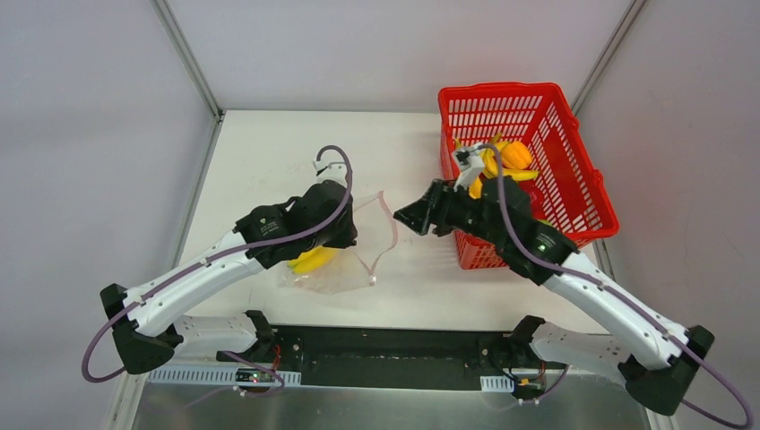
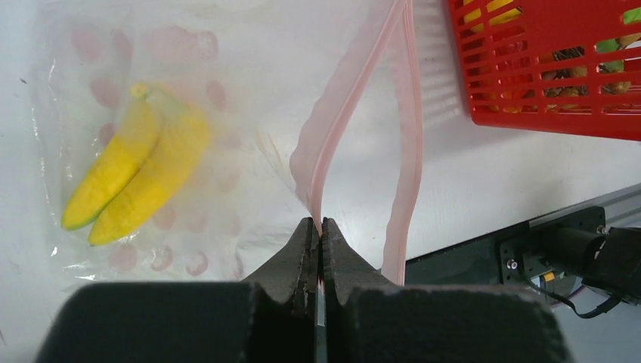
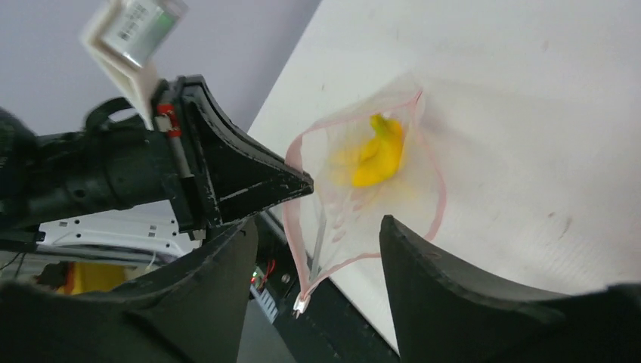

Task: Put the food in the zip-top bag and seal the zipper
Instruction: Place the fake fruit in the zipper food storage bag, then pick up the fake fruit from the bin.

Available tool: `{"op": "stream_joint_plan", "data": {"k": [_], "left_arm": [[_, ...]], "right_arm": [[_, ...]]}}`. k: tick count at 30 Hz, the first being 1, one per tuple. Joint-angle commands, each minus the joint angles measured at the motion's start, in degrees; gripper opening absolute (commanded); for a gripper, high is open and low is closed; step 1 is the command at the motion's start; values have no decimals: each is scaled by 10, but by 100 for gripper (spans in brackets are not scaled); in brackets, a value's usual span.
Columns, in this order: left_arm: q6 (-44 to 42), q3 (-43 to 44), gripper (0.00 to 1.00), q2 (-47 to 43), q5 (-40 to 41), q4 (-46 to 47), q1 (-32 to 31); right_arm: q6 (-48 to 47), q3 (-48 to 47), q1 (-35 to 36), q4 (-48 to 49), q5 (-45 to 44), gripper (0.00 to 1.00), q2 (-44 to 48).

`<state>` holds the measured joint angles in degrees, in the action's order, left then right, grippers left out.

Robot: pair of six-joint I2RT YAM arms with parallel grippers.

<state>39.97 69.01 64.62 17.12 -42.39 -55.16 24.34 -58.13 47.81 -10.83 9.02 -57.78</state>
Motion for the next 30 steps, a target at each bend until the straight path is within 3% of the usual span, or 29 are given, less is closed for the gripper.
{"op": "stream_joint_plan", "data": {"k": [1, 7, 10, 12, 16, 18, 21, 30], "left_arm": [[1, 7, 0, -23, 21, 14, -2], [1, -5, 0, -26, 19, 18, -1], [1, -5, 0, -22, 13, 16, -1], [0, -5, 0, -22, 9, 16, -1], [-9, -4, 0, -21, 1, 18, -1], [-12, 0, 0, -18, -4, 16, -1], [-15, 3, 0, -12, -10, 11, -1], [-10, -5, 0, -10, -2, 13, 0]], "right_arm": [[-89, 0, 0, 28, -128, 67, 69], [-235, -44, -8, 10, -400, 87, 70], [-292, -80, -59, -20, -450, 94, 29], [-283, -111, -139, -55, -406, 95, -5], [-245, -124, -345, -57, -211, 95, -81], [-244, -131, -397, -48, -140, 92, -134], [-245, -184, -437, -60, -58, 89, -228], [-124, -284, -471, -11, -33, 88, -401]]}}
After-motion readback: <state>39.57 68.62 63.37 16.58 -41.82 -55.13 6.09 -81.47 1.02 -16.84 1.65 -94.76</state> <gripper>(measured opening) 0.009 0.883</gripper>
